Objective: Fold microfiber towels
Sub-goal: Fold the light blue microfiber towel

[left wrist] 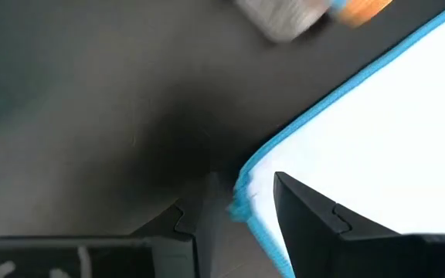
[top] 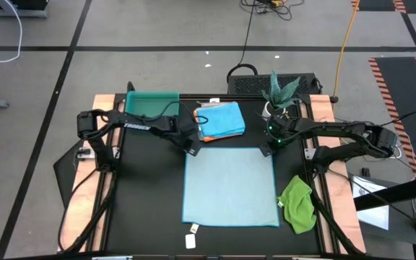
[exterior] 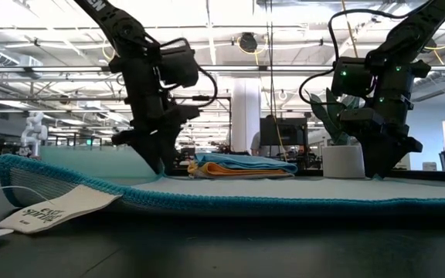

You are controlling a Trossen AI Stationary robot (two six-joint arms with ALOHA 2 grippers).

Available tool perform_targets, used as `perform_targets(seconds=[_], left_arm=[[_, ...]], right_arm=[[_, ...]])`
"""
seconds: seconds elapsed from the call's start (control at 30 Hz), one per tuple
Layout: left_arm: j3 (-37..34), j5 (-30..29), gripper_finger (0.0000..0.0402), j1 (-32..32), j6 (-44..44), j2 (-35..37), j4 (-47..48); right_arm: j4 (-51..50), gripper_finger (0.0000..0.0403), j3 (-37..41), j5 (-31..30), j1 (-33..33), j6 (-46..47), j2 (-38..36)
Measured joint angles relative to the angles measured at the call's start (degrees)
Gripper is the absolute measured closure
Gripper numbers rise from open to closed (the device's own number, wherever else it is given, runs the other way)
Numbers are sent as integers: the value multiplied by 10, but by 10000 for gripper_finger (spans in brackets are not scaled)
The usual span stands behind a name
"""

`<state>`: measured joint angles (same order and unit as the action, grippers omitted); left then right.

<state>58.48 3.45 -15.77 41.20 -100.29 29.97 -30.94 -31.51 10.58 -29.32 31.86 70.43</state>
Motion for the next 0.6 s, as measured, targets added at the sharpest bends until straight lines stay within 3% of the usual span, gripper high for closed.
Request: perform_targets(seconds=[0.2, 0.37, 0.5, 0.6], left_arm=[[0, 8, 283, 6, 8, -12, 3], [0, -23, 334, 10, 12, -9, 0], [0, -25, 389, 10, 3, -8, -1], [0, -33, 392, 11, 0, -8, -2]], right_arm=[[0, 282, 0, 0, 0, 0, 0], [-1, 288, 0, -3, 0, 0, 0], [-1, 326, 0, -3, 0, -3, 0], [-1, 375, 0, -3, 0, -17, 0]])
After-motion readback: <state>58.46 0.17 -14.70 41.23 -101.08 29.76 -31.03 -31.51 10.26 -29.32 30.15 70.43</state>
